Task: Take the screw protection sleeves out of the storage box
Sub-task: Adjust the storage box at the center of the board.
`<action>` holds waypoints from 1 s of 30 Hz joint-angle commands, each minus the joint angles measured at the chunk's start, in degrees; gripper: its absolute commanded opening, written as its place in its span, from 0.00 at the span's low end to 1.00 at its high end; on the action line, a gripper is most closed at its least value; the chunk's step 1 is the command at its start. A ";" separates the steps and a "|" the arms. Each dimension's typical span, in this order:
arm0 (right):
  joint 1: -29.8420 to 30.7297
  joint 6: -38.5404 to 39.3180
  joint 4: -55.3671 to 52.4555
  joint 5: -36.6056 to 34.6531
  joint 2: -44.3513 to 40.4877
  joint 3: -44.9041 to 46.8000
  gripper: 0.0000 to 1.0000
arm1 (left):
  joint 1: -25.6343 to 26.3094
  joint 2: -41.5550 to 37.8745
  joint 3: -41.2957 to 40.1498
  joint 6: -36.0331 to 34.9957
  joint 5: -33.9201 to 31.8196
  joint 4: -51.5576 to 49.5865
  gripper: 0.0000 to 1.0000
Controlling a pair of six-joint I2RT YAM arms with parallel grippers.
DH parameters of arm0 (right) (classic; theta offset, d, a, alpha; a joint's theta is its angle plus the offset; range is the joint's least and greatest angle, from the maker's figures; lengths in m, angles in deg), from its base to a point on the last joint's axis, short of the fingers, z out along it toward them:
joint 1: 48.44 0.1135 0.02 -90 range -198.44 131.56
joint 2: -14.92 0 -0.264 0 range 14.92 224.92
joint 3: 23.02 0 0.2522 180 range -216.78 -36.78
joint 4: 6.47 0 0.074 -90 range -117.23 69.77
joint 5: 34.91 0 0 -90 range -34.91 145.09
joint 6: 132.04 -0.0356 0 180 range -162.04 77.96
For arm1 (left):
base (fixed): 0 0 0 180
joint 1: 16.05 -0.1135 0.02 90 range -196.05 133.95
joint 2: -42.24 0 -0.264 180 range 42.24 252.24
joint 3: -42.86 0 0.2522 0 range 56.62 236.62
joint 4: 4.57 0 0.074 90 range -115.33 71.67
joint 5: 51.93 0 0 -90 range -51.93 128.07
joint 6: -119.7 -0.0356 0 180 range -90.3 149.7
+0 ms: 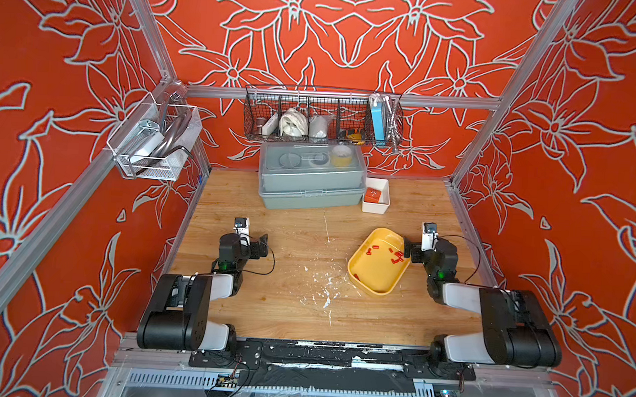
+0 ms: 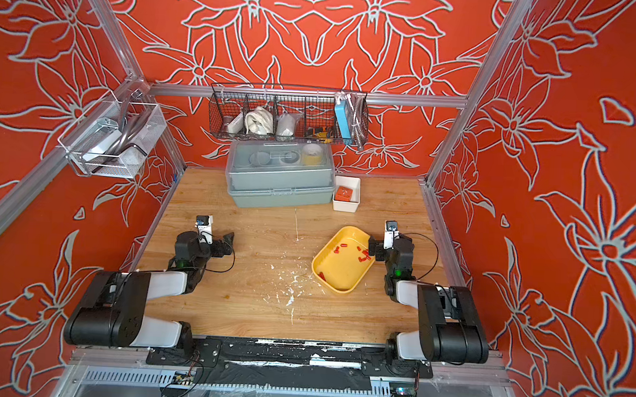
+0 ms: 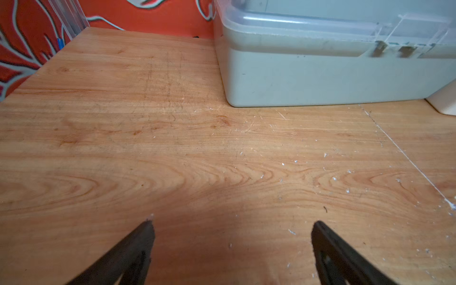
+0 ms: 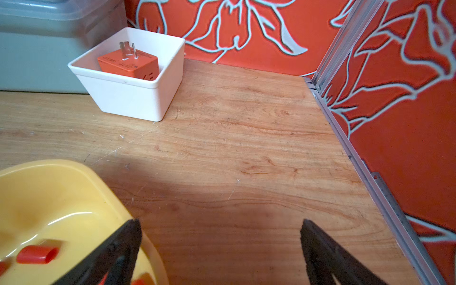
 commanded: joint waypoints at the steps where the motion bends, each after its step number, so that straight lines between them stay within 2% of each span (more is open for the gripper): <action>1: -0.15 -0.45 -0.09 -0.53 0.07 0.31 0.99 | -0.26 0.24 0.90 0.47 -0.15 -0.06 0.98; 30: -0.14 -0.45 0.04 -0.54 -0.07 0.48 0.99 | 0.30 0.33 1.02 0.26 -0.99 -0.24 0.98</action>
